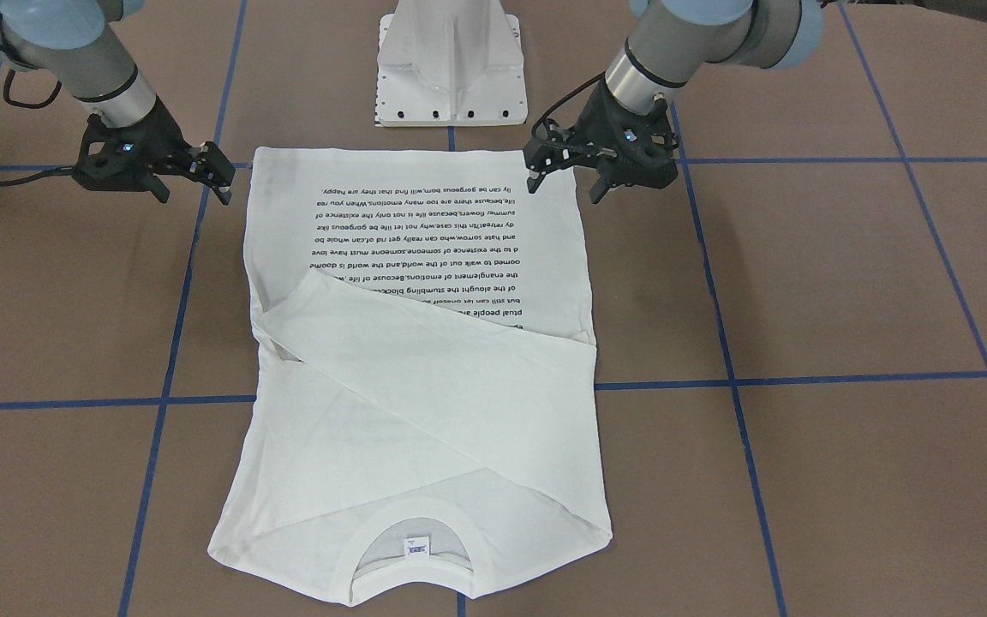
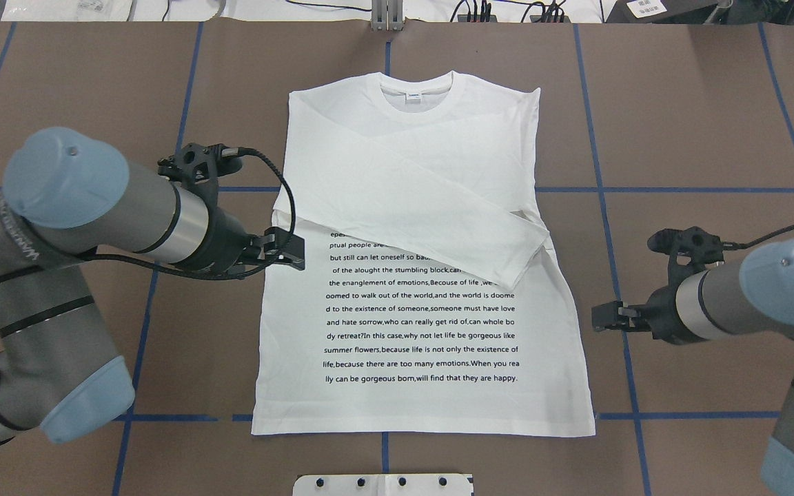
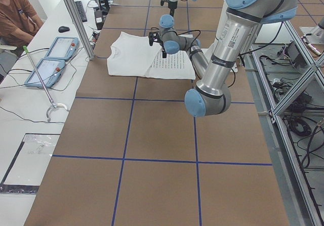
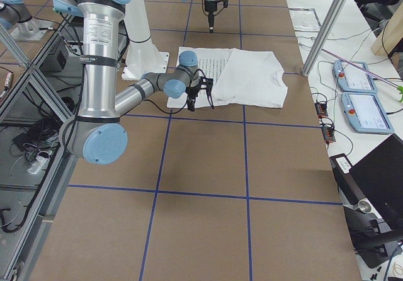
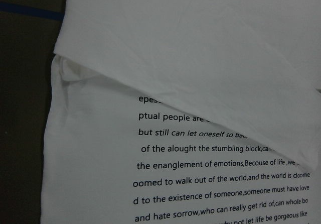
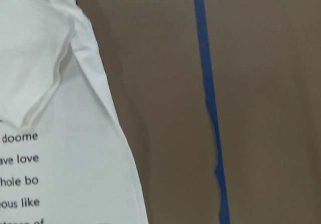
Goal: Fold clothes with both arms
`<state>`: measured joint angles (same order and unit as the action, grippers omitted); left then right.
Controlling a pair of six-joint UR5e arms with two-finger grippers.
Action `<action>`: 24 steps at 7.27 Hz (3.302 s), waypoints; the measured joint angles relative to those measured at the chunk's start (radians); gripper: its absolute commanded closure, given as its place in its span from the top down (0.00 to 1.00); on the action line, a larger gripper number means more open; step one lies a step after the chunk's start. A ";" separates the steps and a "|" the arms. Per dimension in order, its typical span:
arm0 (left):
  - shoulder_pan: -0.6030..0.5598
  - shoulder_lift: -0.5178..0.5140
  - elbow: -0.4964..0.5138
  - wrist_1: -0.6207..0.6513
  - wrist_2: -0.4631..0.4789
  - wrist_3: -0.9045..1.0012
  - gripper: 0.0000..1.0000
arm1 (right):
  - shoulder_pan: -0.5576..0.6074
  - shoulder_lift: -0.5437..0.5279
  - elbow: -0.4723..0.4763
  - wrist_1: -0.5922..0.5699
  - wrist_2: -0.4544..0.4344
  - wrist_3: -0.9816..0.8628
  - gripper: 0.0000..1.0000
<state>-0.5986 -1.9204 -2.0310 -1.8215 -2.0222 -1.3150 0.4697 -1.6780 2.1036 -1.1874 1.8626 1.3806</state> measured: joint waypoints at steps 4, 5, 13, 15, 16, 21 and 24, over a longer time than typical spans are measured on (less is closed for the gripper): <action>0.029 0.101 -0.063 0.016 0.019 0.014 1.00 | -0.247 -0.021 0.008 0.019 -0.134 0.105 0.96; 0.031 0.102 -0.065 0.016 0.020 0.013 1.00 | -0.273 -0.019 0.000 0.018 -0.146 0.107 0.95; 0.036 0.115 -0.074 0.016 0.020 0.013 1.00 | -0.298 0.001 -0.032 0.013 -0.151 0.107 0.09; 0.038 0.117 -0.073 0.015 0.020 0.013 1.00 | -0.298 0.001 -0.027 0.013 -0.151 0.107 0.00; 0.038 0.117 -0.072 0.015 0.020 0.013 1.00 | -0.297 0.001 -0.023 0.013 -0.151 0.106 0.00; 0.110 0.146 -0.066 0.010 0.064 -0.024 1.00 | -0.277 -0.001 0.027 0.012 -0.152 0.107 0.00; 0.317 0.175 -0.055 0.004 0.145 -0.237 1.00 | -0.258 0.001 0.048 0.012 -0.152 0.107 0.00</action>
<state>-0.2817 -1.7453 -2.0862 -1.8171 -1.8768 -1.5525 0.2117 -1.6770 2.1518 -1.1750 1.7107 1.4880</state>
